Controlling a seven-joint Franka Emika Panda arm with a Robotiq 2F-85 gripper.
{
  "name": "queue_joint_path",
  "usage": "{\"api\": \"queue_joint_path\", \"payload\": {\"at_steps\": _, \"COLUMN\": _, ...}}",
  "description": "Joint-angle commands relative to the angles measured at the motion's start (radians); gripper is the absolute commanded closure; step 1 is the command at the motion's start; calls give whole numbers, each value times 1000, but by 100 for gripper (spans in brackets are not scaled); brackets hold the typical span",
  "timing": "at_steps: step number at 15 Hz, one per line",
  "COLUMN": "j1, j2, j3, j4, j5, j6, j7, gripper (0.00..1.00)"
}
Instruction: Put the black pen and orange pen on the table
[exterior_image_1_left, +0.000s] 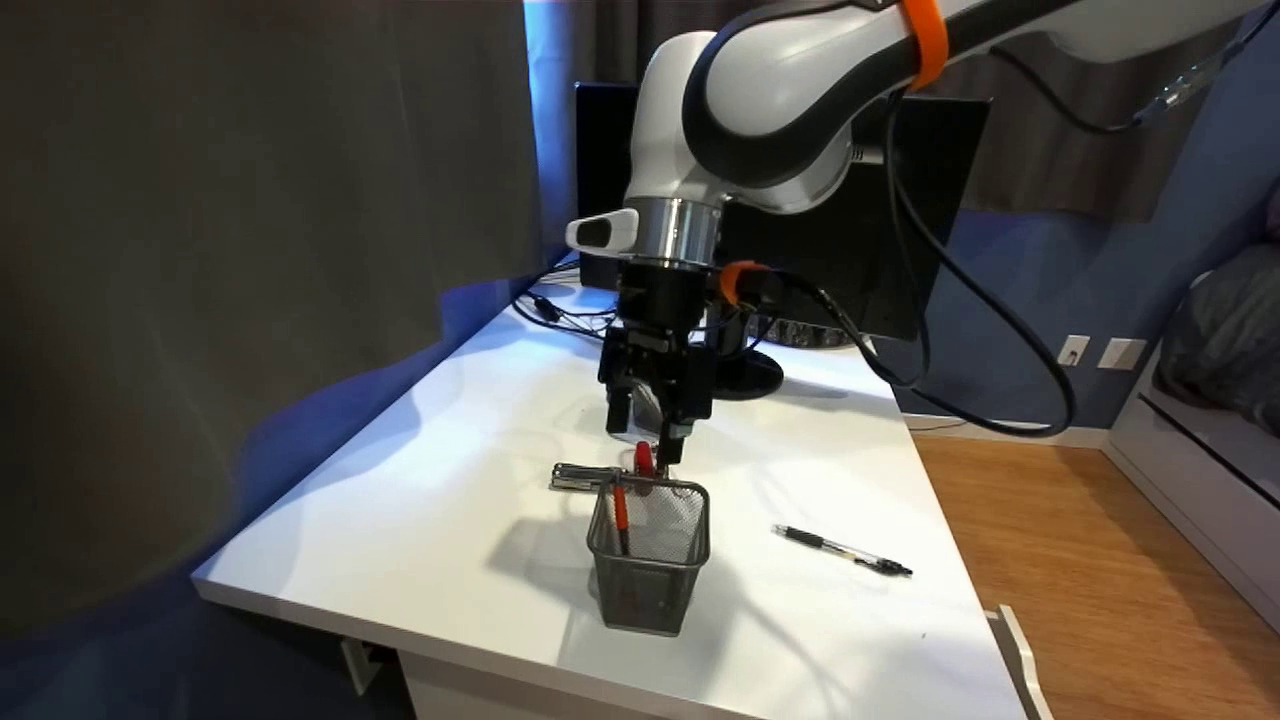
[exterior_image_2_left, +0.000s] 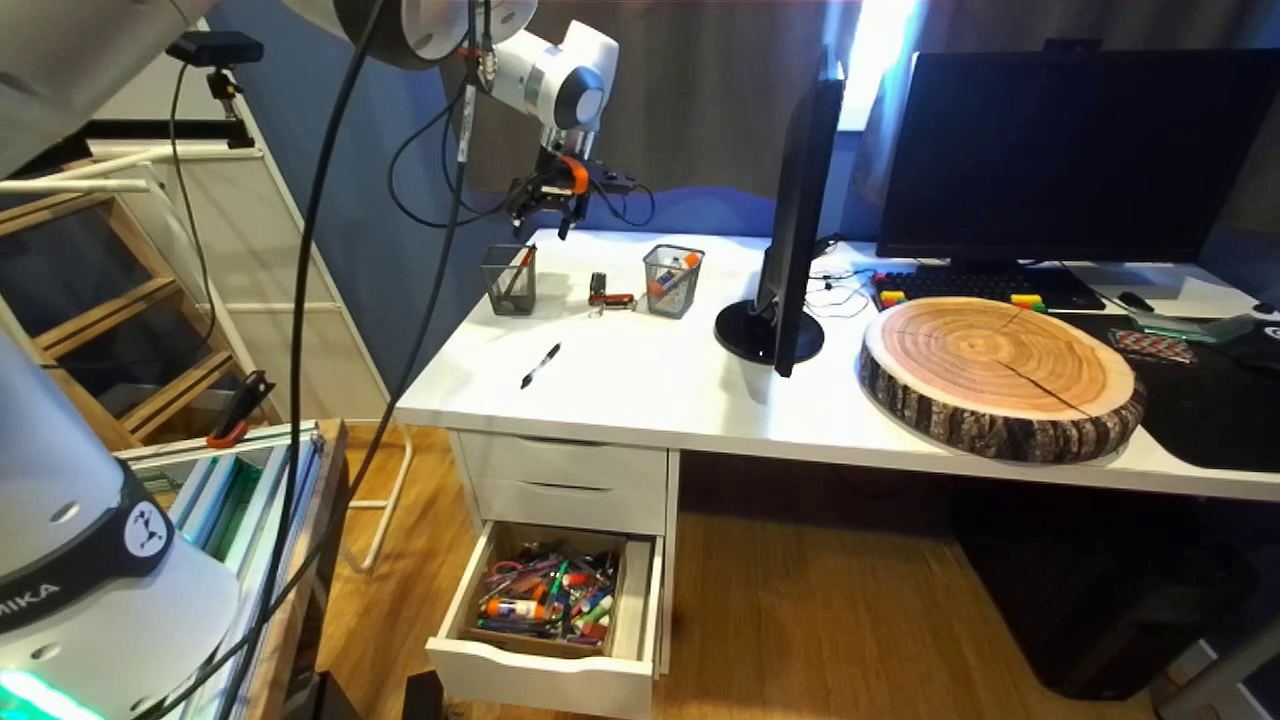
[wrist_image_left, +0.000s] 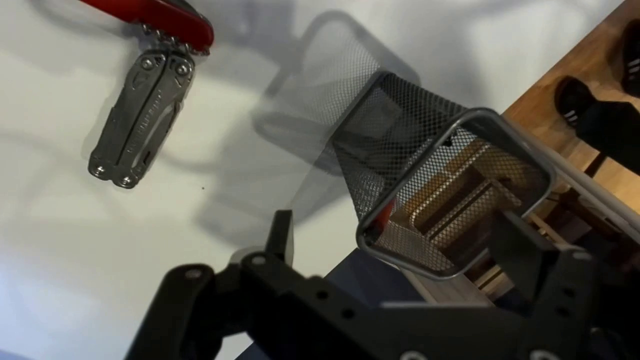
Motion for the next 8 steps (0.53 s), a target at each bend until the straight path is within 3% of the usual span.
{"api": "queue_joint_path", "payload": {"at_steps": 1, "j1": 21, "j2": 88, "j3": 14, "j4": 114, "j5": 67, "j6": -15, "j7": -59, "gripper": 0}}
{"api": "queue_joint_path", "payload": {"at_steps": 3, "j1": 27, "j2": 110, "j3": 18, "j4": 141, "j5": 93, "j6": -20, "j7": -70, "gripper": 1}}
{"api": "queue_joint_path", "payload": {"at_steps": 5, "j1": 35, "j2": 120, "j3": 12, "j4": 159, "j5": 106, "j6": -26, "j7": -69, "gripper": 26}}
{"api": "queue_joint_path", "payload": {"at_steps": 8, "j1": 29, "j2": 132, "j3": 25, "j4": 168, "j5": 96, "j6": -21, "j7": -59, "gripper": 42}}
